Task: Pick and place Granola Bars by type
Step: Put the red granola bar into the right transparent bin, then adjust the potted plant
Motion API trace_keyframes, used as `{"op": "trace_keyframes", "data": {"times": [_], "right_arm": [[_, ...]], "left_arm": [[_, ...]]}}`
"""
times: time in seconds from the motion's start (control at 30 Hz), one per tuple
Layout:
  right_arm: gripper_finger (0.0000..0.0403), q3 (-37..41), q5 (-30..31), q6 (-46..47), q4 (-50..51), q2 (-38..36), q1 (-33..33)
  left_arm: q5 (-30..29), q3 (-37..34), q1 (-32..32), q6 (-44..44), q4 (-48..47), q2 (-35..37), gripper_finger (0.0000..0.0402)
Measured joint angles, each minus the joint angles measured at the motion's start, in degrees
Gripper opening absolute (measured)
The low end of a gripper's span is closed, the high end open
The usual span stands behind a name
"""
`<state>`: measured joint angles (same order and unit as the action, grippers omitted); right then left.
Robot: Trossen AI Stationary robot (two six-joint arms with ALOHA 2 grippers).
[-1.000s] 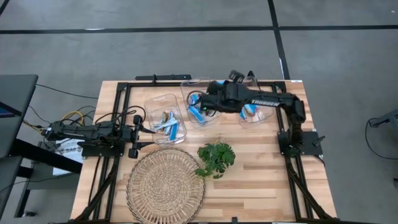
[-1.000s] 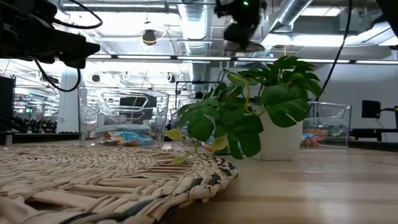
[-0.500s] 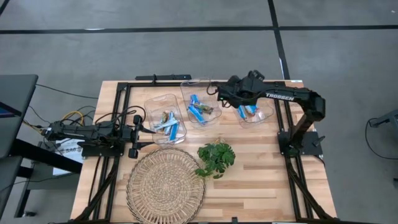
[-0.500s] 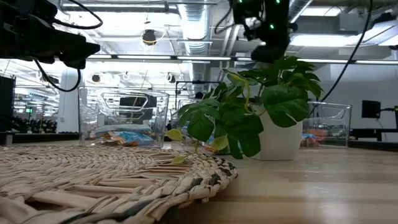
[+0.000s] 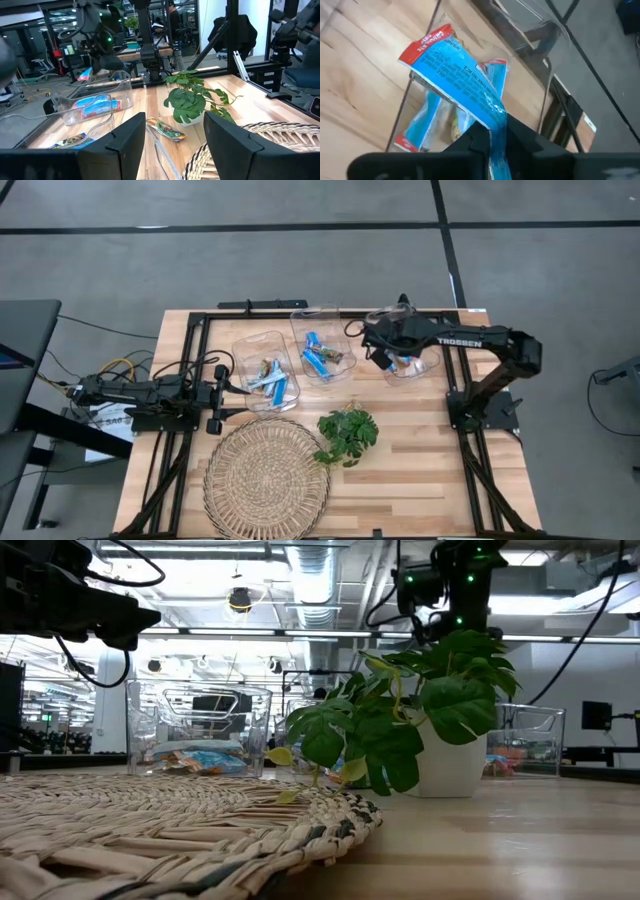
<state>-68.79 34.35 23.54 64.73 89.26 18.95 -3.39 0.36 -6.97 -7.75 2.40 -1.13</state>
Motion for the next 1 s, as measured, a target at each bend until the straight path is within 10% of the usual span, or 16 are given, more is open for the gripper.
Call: {"op": "trace_keyframes", "data": {"times": [0.7,1.0], "right_arm": [[0.0189,1.7,-0.5,-5.5,-11.2,-5.2,-5.1],[0.0194,1.6,-19.4,-22.8,-25.4,-7.6,-18.5]], "left_arm": [[0.0,0.0,0.0,-0.1,0.0,0.0,0.0196],[0.0,0.0,0.0,-0.2,0.0,0.0,0.0196]]}}
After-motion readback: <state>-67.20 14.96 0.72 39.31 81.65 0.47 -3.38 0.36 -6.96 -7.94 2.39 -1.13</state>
